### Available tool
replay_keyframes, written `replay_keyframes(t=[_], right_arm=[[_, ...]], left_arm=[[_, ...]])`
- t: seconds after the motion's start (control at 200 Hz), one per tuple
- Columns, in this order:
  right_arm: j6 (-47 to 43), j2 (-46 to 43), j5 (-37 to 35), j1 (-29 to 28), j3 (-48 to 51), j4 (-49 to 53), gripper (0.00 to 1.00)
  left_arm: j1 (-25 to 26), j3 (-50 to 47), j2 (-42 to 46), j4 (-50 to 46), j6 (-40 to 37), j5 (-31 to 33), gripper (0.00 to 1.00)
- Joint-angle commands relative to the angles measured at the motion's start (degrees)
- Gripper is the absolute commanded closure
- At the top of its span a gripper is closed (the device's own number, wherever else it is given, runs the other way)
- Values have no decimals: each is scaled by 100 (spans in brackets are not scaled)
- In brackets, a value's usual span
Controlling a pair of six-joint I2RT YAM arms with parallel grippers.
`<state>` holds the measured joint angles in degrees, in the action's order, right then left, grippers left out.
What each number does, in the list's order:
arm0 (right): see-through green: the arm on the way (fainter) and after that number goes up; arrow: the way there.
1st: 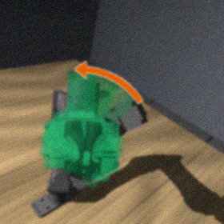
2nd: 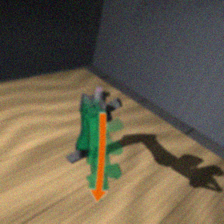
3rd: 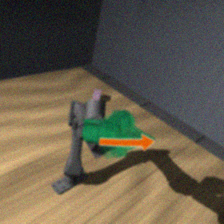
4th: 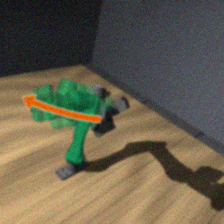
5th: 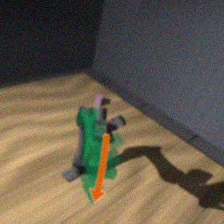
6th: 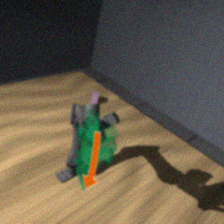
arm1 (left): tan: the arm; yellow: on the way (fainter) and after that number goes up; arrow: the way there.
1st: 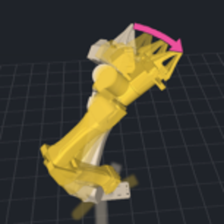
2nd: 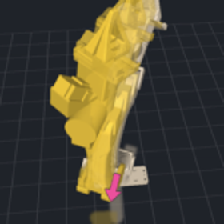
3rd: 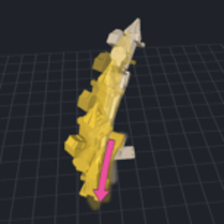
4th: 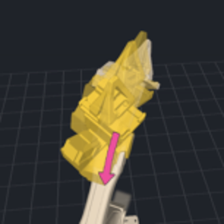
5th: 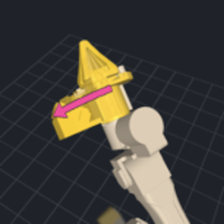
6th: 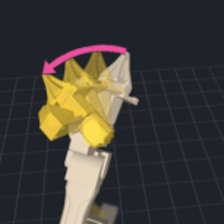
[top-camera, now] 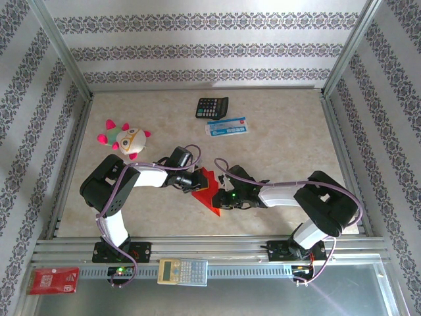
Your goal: Fold a paper plane with a square sheet of paper (pick it up from the middle)
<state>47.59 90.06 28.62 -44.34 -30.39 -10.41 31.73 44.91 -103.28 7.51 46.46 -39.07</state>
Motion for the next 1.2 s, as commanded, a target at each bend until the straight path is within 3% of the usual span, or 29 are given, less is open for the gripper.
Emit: replay_keyframes(t=[0.0, 0.47, 0.699, 1.044, 1.194], right_arm=[[-145, 133, -50, 56, 228, -90, 91], [-75, -501, 83, 120, 646, -84, 92], [-84, -251, -42, 115, 725, -80, 92], [91, -103, -324, 109, 868, 18, 96], [132, -94, -353, 96, 851, 24, 96]], left_arm=[[-136, -158, -239, -794, -168, 567, 95], [-134, -130, -191, -887, -196, 626, 95], [-139, -46, -148, -907, -164, 598, 95], [-88, 71, 802, -804, 384, 260, 77], [164, -187, 1324, -585, 816, 294, 76]])
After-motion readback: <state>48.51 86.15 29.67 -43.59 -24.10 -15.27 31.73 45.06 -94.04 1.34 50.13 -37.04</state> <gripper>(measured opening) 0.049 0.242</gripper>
